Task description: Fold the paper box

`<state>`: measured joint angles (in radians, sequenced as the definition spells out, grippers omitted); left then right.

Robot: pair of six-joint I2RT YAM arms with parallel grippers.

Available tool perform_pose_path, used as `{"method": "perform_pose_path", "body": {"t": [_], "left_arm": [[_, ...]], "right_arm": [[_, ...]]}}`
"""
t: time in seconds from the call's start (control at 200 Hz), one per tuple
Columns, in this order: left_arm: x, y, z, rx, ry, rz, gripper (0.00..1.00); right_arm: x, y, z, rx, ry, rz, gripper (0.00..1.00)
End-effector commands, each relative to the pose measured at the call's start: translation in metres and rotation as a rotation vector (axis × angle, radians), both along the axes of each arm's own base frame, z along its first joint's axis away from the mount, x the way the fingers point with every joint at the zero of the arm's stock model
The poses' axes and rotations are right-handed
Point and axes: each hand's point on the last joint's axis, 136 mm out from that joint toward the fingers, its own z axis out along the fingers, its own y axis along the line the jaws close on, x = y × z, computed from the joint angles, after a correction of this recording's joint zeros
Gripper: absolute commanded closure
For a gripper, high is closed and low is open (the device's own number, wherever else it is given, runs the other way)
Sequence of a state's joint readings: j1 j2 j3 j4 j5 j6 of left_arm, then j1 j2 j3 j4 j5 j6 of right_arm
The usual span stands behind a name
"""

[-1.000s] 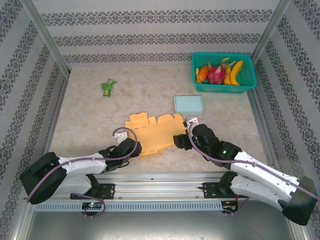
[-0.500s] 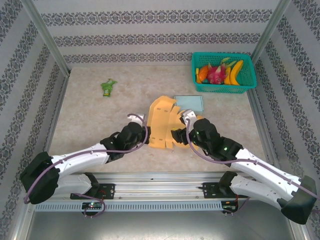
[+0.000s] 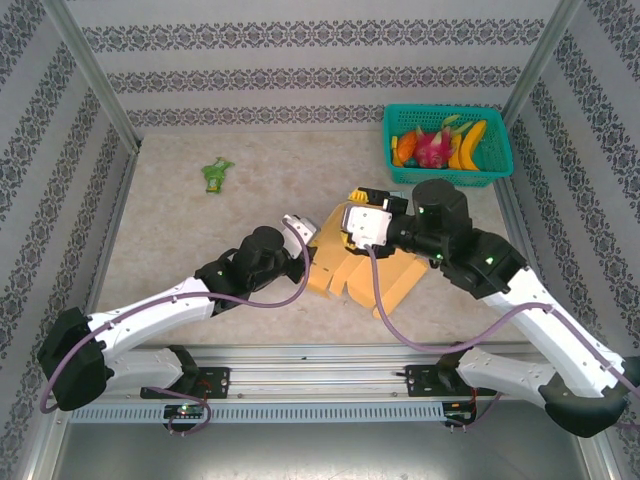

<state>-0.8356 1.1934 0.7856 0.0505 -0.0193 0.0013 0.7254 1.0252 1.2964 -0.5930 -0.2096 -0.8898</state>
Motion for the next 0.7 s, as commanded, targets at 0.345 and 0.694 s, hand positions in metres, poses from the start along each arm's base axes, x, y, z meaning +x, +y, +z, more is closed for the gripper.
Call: {"method": "perform_pose_path", "body": {"t": [0.345, 0.694], "left_arm": [[-0.001, -0.013, 0.001, 0.113, -0.043, -0.120, 0.98], [-0.004, -0.030, 0.003, 0.151, -0.053, -0.229, 1.00]], "right_arm": [[0.005, -0.021, -0.035, -0.465, 0.085, 0.166, 0.38], [0.025, -0.028, -0.065, -0.629, 0.166, 0.179, 0.45]]}}
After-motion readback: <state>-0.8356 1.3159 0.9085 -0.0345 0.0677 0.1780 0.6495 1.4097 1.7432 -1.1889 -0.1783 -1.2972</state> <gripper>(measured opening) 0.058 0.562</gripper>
